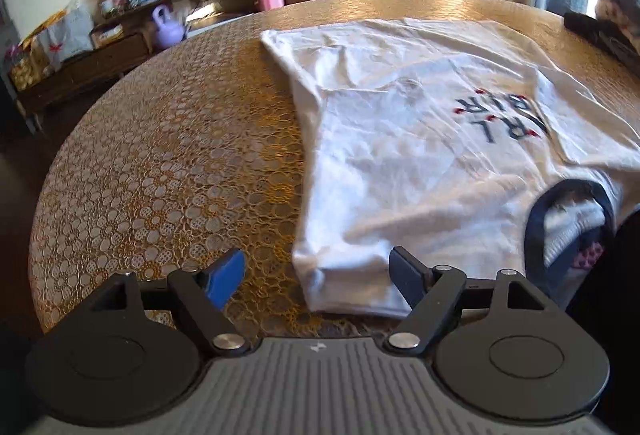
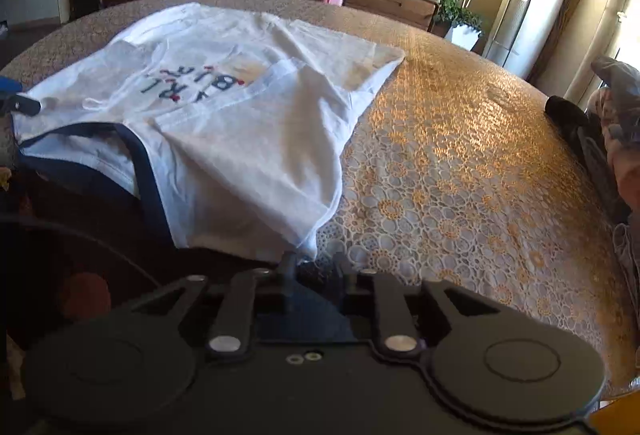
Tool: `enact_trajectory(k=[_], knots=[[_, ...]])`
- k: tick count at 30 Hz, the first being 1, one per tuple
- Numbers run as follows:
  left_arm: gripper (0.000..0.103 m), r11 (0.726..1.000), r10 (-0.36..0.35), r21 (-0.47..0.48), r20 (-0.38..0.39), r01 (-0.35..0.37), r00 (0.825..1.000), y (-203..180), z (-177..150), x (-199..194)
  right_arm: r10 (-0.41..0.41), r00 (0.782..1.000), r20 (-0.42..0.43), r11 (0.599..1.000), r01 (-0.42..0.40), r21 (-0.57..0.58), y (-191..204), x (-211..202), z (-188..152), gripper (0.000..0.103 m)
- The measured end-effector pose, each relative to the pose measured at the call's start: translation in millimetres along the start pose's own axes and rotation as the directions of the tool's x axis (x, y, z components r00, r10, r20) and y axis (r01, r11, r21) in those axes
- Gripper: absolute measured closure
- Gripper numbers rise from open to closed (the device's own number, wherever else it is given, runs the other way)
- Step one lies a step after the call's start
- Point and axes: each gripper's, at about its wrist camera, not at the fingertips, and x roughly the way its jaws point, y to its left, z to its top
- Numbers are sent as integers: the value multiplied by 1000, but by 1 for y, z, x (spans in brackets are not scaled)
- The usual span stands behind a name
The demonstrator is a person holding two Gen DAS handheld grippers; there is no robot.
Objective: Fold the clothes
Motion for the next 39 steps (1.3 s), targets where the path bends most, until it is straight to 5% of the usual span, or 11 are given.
enact_trajectory(k=[5, 8, 11, 16, 19, 25, 28, 30, 32, 39], knots=[[24, 988, -57, 145, 74, 45, 996, -30, -20, -22, 79, 994, 72, 996, -75, -55, 25, -13, -1, 0], [24, 943, -89, 329, 128, 43, 988, -57, -33, -34, 115, 991, 66, 984, -105, -141, 50, -9, 4, 0], [24, 843, -112, 538, 186, -6, 976, -86, -44, -36, 142, 988, 62, 967, -125, -222, 70, -6, 7, 0], [24, 625, -129, 773, 238, -107, 963, -116, -58, -23, 172, 982, 75, 943, -142, -302, 80, -5, 9, 0], [24, 580, -144, 808, 225, -102, 964, -115, -55, -13, 173, 982, 78, 941, -142, -306, 81, -8, 6, 0], [22, 575, -179, 817, 171, -38, 969, -115, -39, -4, 177, 983, 59, 940, -151, -305, 79, -4, 2, 0], [23, 611, -215, 791, 127, 32, 968, -114, -30, -5, 182, 982, 56, 934, -154, -321, 80, -3, -1, 0], [33, 633, -241, 770, 99, 79, 966, -113, -25, -5, 176, 983, 41, 919, -149, -365, 84, -1, -4, 0], [66, 669, -279, 727, 49, 157, 959, -110, -16, -6, 156, 988, 18, 900, -135, -414, 89, 3, -7, 0], [93, 738, -332, 626, 8, 254, 943, -103, -1, -11, 151, 988, 36, 904, -123, -410, 89, 8, -5, 0]])
